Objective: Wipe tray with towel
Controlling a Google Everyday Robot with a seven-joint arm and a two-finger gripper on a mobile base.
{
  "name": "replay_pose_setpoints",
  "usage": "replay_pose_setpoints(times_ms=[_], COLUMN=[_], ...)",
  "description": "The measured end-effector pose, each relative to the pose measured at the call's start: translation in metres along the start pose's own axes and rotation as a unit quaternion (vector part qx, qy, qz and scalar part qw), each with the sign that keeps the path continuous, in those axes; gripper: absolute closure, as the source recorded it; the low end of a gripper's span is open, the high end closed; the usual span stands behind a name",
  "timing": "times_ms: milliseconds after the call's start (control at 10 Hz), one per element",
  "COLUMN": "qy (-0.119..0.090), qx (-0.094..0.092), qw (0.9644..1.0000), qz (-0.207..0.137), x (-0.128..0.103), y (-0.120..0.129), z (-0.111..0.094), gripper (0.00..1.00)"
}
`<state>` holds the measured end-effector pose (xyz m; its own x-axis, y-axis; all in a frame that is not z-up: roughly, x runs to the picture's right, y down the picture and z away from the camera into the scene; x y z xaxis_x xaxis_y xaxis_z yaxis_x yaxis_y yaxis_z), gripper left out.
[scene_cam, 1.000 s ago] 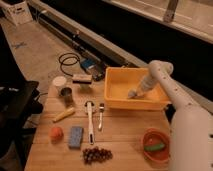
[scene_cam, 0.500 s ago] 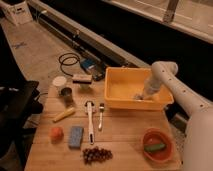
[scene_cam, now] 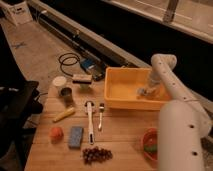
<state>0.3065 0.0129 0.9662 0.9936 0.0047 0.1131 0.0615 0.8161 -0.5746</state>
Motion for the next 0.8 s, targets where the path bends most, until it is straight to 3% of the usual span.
replay_pose_setpoints(times_ms=[300,500,800], qy=[-0.031,-0.069,-0.106], qx=[0.006,0.018,0.019], qw=[0.9994,0.9969,0.9928], qz=[-0.014,-0.032,-0.053], x=[-0.021,-0.048,-0.07], y=[-0.009,-0.005,0.008], z=[0.01,0.013,0.017], gripper=[1.0,1.0,1.0])
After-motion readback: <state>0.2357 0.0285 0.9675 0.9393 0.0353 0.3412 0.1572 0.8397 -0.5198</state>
